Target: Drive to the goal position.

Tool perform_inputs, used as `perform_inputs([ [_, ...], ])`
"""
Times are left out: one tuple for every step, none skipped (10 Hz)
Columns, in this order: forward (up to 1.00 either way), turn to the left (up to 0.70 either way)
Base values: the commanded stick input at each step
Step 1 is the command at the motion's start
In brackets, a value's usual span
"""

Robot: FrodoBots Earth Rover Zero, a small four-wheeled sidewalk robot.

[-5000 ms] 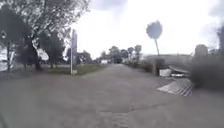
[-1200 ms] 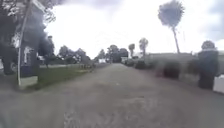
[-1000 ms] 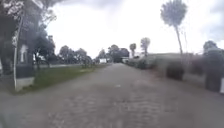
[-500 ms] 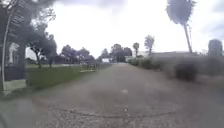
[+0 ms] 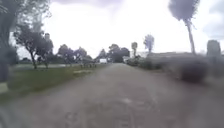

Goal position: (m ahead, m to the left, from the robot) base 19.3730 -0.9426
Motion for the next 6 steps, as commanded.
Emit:
perform_inputs([
  [1.00, -0.27],
  [1.00, -0.27],
  [1.00, 0.00],
  [1.00, 0.00],
  [1.00, 0.00],
  [1.00, -0.27],
])
